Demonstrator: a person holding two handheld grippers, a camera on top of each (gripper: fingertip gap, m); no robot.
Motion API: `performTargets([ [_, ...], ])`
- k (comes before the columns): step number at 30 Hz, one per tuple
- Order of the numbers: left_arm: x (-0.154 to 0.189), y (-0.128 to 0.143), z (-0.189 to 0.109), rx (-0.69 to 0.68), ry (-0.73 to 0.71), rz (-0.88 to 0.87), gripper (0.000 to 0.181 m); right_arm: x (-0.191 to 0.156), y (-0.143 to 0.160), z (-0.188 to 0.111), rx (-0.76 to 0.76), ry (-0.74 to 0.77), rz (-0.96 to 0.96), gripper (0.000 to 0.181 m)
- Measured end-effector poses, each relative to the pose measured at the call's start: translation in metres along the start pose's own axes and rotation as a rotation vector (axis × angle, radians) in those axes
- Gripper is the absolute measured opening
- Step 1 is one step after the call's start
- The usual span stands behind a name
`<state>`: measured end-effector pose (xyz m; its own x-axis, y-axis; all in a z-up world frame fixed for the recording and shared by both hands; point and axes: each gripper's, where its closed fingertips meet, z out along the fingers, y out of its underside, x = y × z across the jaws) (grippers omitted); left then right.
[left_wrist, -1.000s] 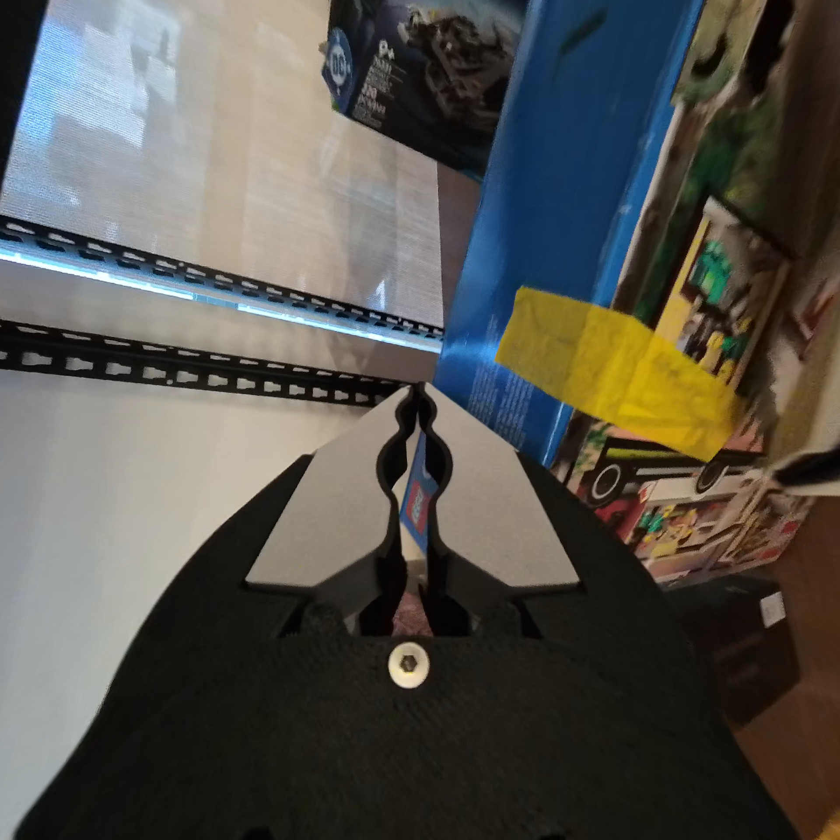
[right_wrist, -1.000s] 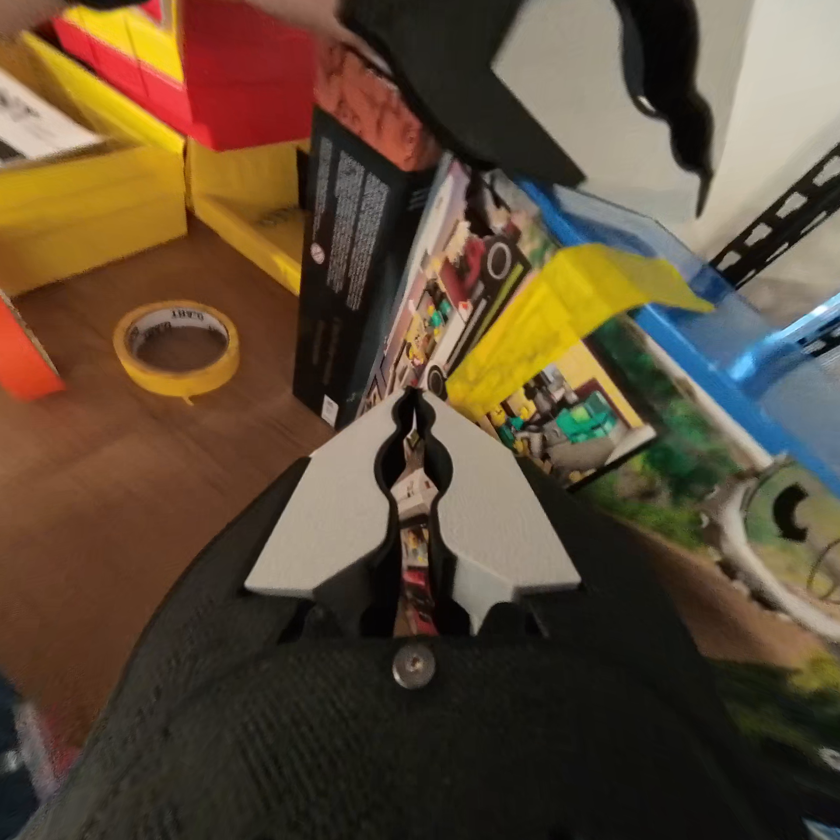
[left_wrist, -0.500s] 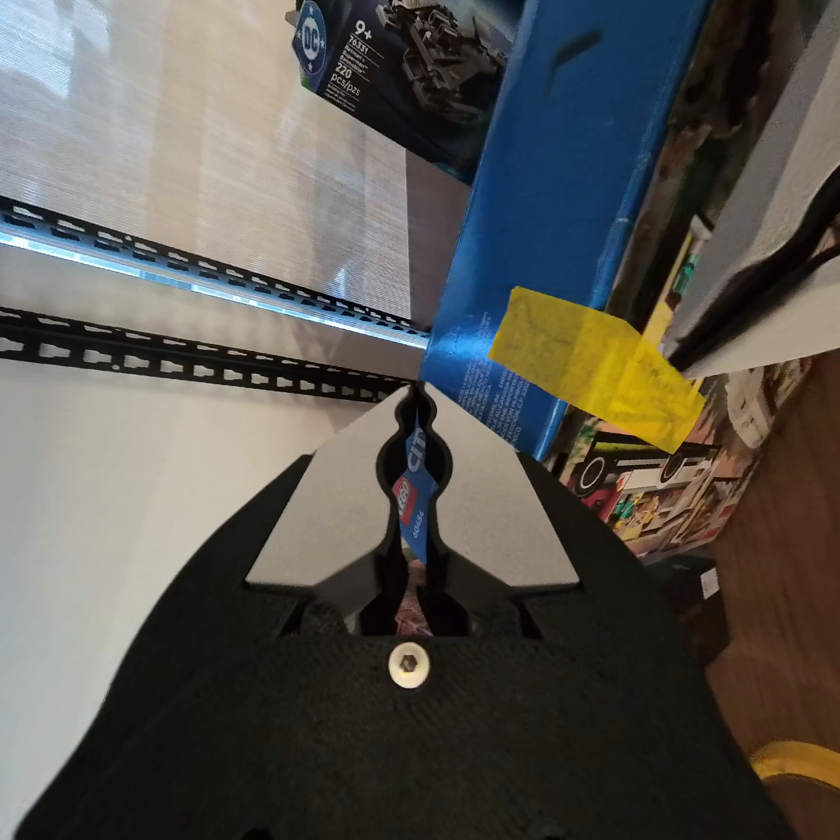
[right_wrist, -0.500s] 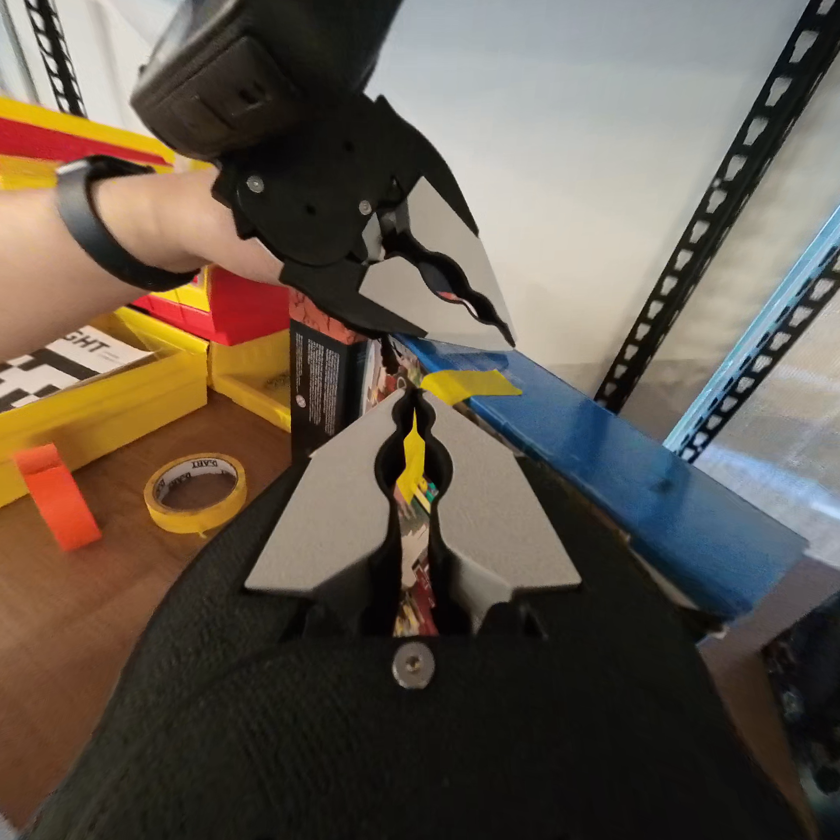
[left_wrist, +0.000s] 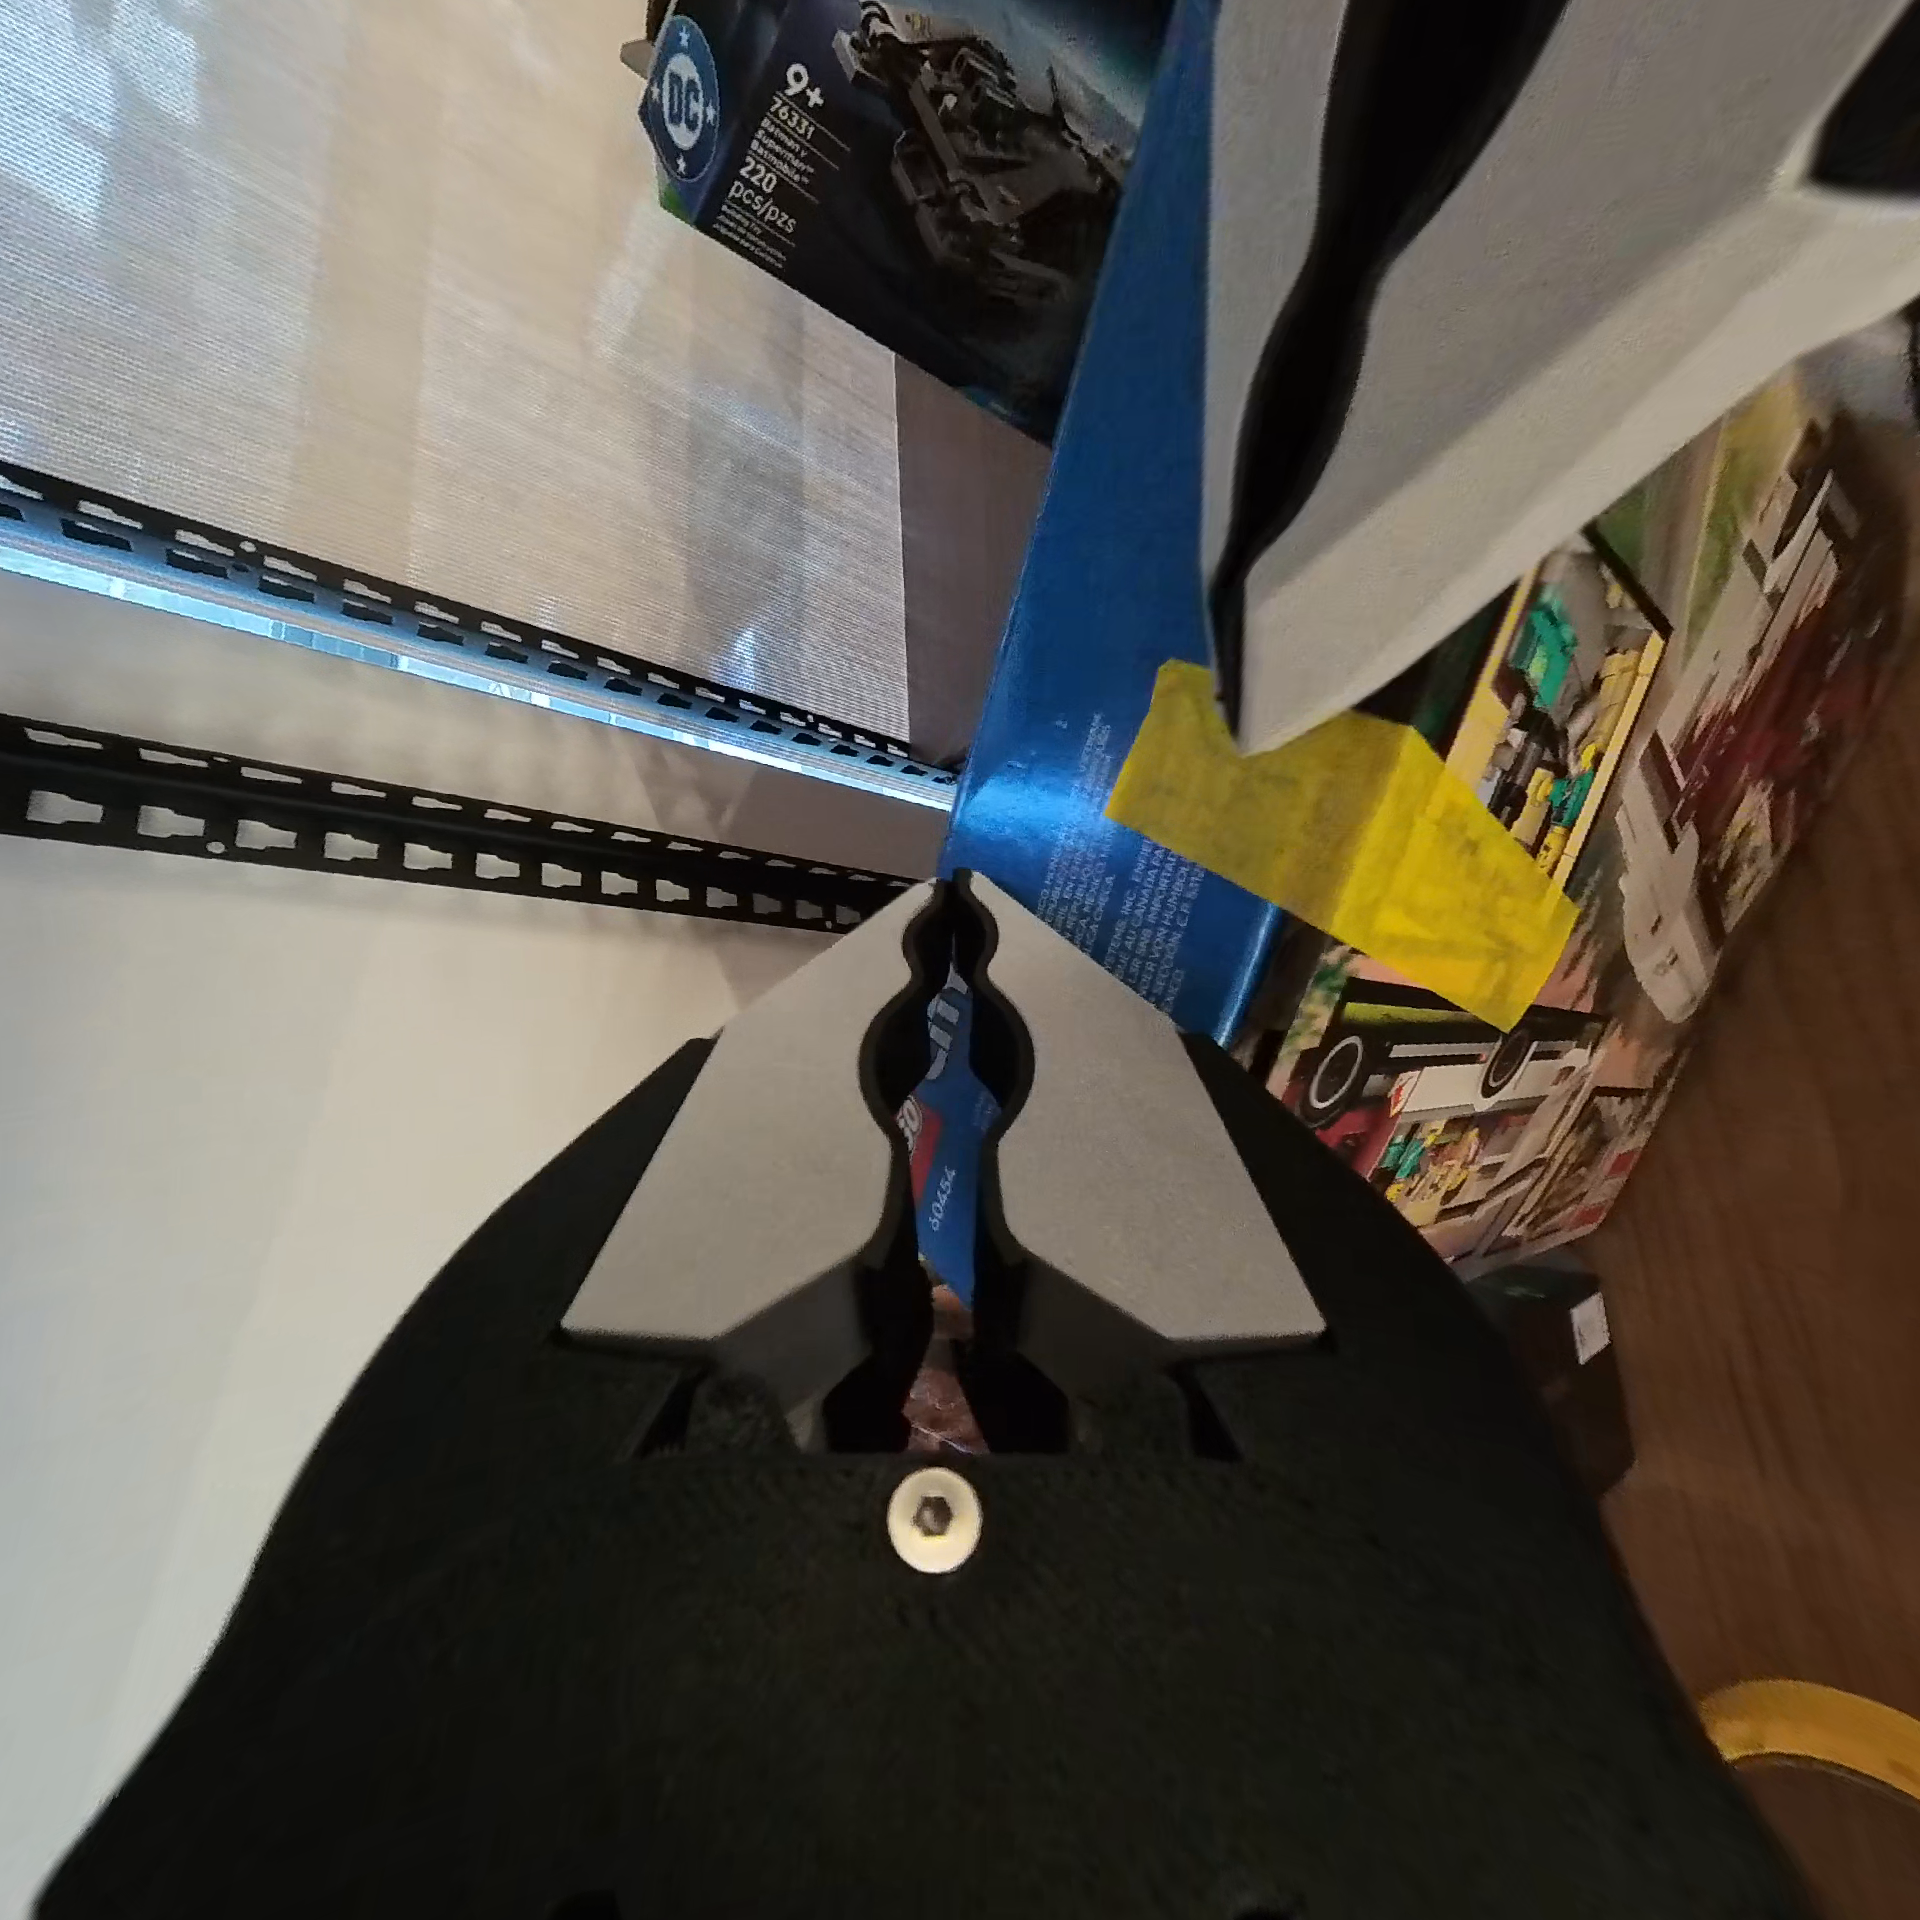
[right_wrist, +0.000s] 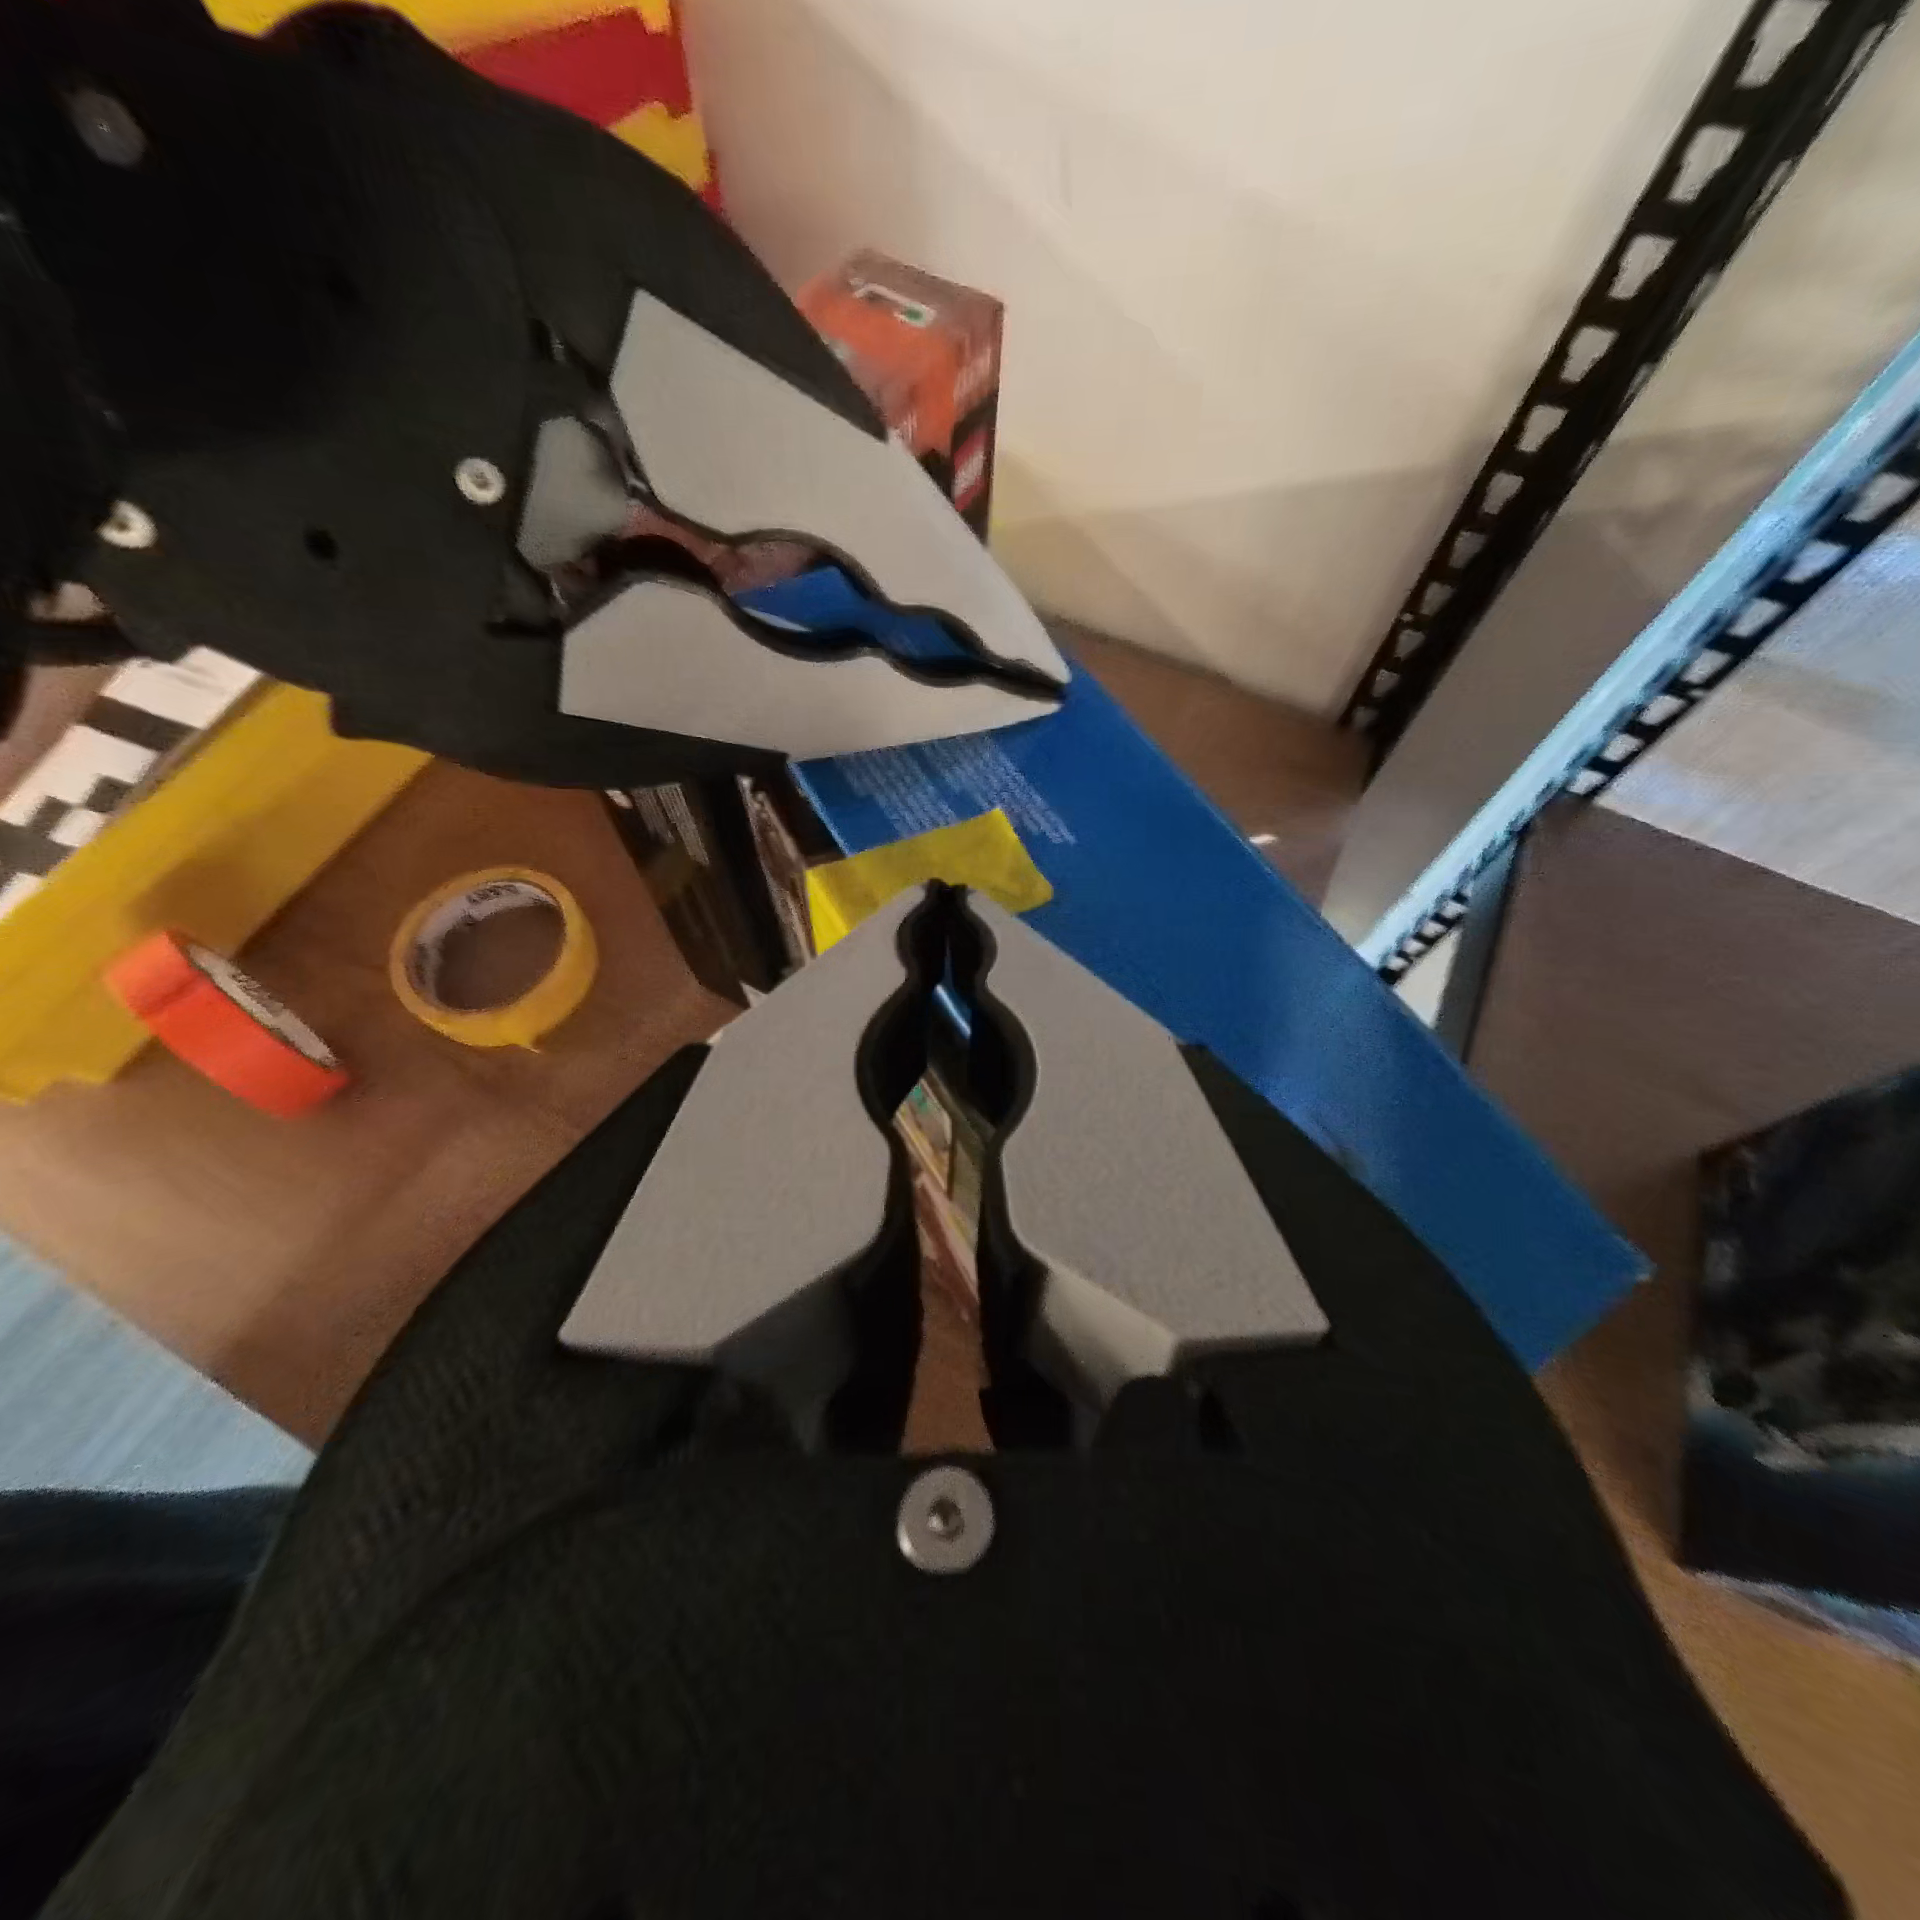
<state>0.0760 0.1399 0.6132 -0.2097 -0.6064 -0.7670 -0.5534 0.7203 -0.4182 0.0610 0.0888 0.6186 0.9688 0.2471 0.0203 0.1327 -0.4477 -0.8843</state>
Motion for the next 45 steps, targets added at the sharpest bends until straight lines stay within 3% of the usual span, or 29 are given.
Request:
performTargets([
  [5,0.001,-0.004,-0.007,0.020,0.047,-0.027,0.000,0.002,0.004,0.000,-0.133,0.019,-0.019,0.000],
  [7,-0.003,-0.018,-0.020,0.135,0.042,-0.074,0.000,0.002,0.004,0.001,-0.150,0.007,-0.007,0.000],
  [9,0.002,-0.033,-0.036,0.264,0.123,-0.137,0.000,0.002,0.004,0.000,-0.145,-0.007,0.004,0.000],
  [13,0.023,-0.037,-0.053,0.340,0.294,-0.143,0.003,0.002,0.004,0.000,-0.123,-0.035,0.026,0.000],
  [18,0.048,-0.038,-0.047,0.324,0.327,-0.042,0.005,0.002,0.005,0.000,-0.127,-0.037,0.030,0.000],
  [24,0.046,-0.039,-0.045,0.295,0.254,0.019,0.011,0.002,0.005,0.000,-0.112,-0.047,0.046,0.000],
  [27,0.051,-0.040,-0.046,0.297,0.228,0.067,0.000,0.002,0.005,-0.001,-0.114,-0.051,0.053,0.000],
  [30,0.048,-0.039,-0.046,0.305,0.189,0.081,0.010,0.001,0.005,0.000,-0.128,-0.048,0.051,0.000],
  [36,0.053,-0.034,-0.041,0.252,0.236,0.079,0.018,0.002,0.005,-0.001,-0.127,-0.050,0.053,0.000],
  [45,0.046,-0.035,-0.034,0.245,0.309,-0.128,0.008,0.007,0.004,0.003,-0.126,-0.039,0.064,0.000],
])
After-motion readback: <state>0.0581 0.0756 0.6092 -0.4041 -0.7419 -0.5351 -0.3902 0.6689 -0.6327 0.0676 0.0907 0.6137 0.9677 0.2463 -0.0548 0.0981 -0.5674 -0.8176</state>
